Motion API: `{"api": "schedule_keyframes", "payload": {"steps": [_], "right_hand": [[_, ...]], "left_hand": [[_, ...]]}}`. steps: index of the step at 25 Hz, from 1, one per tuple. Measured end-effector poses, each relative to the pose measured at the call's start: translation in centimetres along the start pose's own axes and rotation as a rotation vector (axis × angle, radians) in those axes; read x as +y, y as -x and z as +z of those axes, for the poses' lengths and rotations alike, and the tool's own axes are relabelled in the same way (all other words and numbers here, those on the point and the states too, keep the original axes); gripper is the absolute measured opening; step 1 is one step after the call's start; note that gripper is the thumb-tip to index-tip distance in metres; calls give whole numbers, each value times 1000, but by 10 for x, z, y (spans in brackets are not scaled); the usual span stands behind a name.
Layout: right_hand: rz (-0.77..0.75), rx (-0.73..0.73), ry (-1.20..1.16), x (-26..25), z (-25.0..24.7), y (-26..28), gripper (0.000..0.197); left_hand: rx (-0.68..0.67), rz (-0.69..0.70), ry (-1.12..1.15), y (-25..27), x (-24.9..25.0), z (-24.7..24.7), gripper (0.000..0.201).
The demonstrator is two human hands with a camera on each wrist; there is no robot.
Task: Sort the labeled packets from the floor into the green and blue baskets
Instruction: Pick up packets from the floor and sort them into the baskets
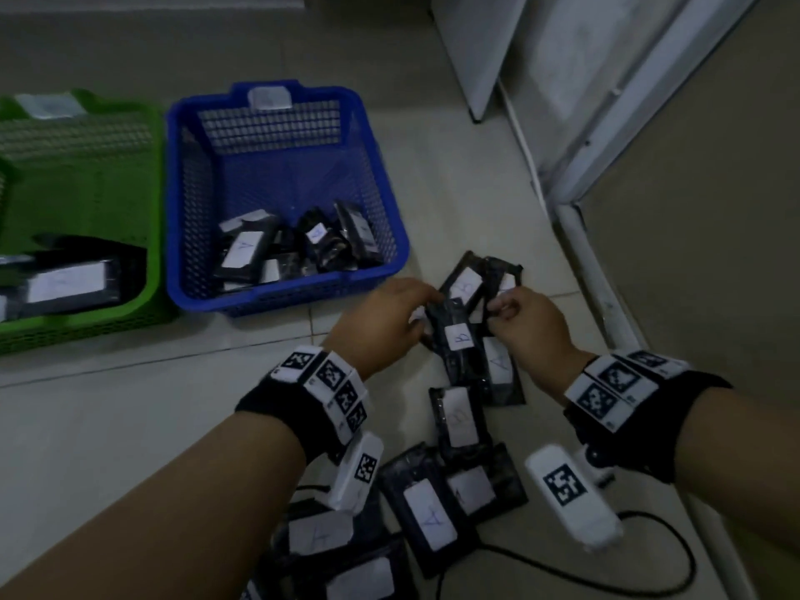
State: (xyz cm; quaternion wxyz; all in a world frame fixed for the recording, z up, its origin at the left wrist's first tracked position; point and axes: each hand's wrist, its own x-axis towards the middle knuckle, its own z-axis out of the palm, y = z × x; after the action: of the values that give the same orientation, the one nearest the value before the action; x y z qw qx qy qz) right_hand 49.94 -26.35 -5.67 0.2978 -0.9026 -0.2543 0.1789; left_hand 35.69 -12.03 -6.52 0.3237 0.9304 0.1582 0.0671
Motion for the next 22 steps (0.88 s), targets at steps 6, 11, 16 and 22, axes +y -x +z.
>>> {"api": "schedule_keyframes", "payload": {"steps": [6,11,16,22], "right_hand": [[-25,-188,172,30,27,10,49],[-47,-268,249,15,36,9,35],[-69,-271,-117,-16,30,25,23],[-130,-352,-542,-102,39,47,17]], "left_hand": [[-139,-110,-266,-6,-18,35,56],[-198,-330,-163,9,-19,23,56],[-140,-408,259,23,-8,-18,28],[133,-442,606,51,-20,-100,27]]}}
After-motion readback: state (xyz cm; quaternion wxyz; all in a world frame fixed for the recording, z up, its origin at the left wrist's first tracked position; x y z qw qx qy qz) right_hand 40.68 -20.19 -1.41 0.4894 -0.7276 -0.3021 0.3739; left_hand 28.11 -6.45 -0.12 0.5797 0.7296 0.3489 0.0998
